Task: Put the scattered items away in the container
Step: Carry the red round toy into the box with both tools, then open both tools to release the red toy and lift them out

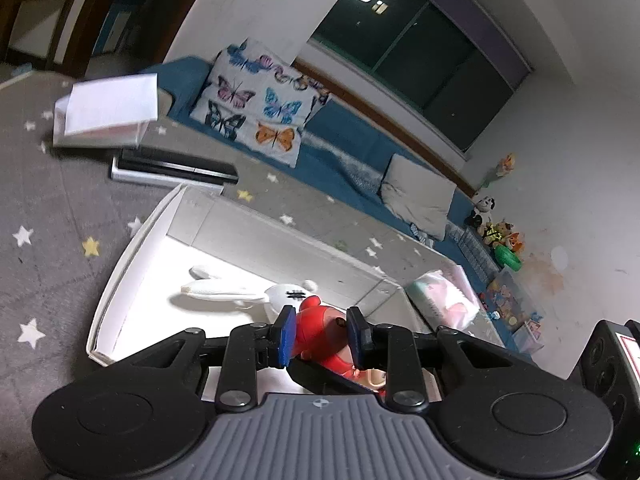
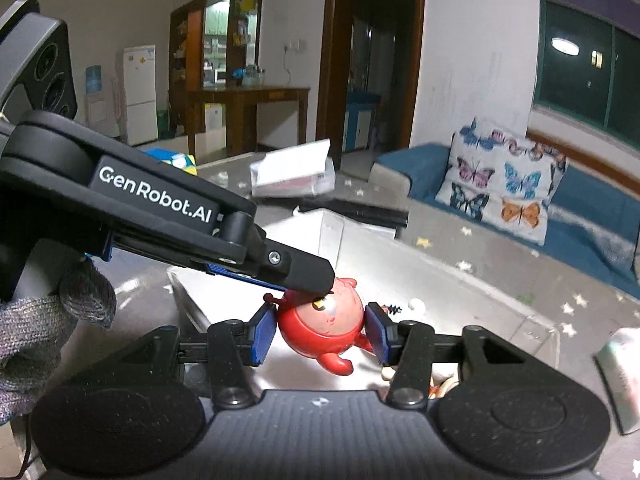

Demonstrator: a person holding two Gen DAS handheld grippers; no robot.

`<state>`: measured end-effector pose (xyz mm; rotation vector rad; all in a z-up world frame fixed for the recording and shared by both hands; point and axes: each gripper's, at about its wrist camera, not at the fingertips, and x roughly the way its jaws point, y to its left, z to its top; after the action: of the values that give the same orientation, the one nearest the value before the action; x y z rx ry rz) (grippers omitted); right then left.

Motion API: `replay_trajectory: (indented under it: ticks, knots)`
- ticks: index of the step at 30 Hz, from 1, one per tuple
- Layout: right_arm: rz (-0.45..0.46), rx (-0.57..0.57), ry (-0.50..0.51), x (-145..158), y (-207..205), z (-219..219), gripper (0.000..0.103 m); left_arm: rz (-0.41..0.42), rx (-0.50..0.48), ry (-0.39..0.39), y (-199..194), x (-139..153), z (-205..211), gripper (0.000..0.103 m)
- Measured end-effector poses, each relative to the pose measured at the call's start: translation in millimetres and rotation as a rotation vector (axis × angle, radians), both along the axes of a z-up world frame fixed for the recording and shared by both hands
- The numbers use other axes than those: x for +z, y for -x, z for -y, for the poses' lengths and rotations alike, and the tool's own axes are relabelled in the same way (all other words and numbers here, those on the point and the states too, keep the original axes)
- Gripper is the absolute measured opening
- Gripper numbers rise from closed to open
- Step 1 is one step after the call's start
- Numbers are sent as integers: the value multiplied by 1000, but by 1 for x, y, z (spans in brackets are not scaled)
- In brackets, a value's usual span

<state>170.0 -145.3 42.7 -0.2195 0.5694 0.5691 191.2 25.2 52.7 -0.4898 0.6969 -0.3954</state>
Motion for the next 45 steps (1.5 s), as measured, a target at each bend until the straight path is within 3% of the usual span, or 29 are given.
replay_trajectory:
  ticks: [10, 19, 36, 45]
  knots:
    - [-104, 25, 58, -24, -23, -16, 48, -67, 3, -16, -22, -25, -6, 29]
    - [-176, 39, 99, -32, -38, -23, 49, -80, -4, -31, -24, -29, -3, 29]
    - [-191, 19, 37, -31, -32, -13, 50, -79, 22, -29, -19, -25, -9, 29]
    - [-147, 8, 13, -20, -18, -8, 50, -65, 30, -26, -9, -19, -9, 29]
